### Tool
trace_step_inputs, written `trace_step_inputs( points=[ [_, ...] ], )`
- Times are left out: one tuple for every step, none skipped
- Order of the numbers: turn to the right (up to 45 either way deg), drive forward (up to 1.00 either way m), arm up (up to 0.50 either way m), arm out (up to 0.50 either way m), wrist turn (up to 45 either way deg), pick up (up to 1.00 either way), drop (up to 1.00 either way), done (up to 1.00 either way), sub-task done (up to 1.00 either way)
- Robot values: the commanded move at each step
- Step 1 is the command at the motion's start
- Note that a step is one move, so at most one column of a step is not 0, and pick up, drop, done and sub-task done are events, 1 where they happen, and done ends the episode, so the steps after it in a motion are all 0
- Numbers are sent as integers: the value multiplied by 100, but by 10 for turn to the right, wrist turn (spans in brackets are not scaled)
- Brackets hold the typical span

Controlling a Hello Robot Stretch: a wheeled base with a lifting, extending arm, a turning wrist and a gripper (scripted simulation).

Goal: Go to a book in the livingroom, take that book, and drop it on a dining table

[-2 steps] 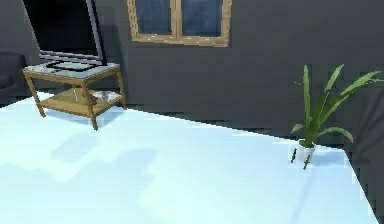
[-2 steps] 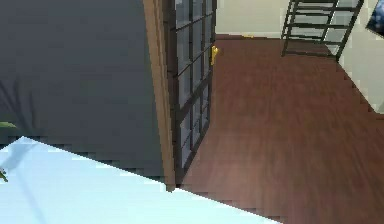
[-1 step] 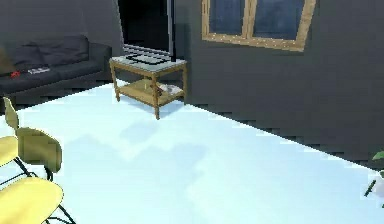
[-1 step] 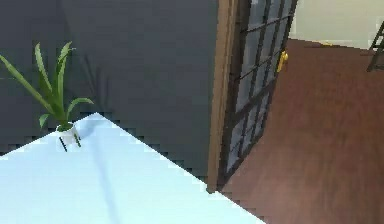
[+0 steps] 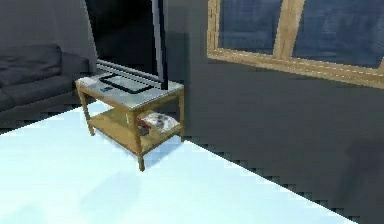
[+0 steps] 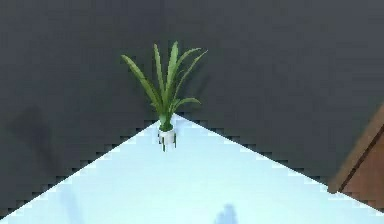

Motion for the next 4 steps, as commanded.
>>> trace_step_inputs(
  points=[
    [-90, 0, 0, 0, 0, 0, 0, 0, 0],
    [0, 10, 0, 0, 0, 0, 0, 0, 0],
    [-420, 0, 0, 0, 0, 0, 0, 0, 0],
    [0, 100, 0, 0, 0, 0, 0, 0, 0]
  ],
)
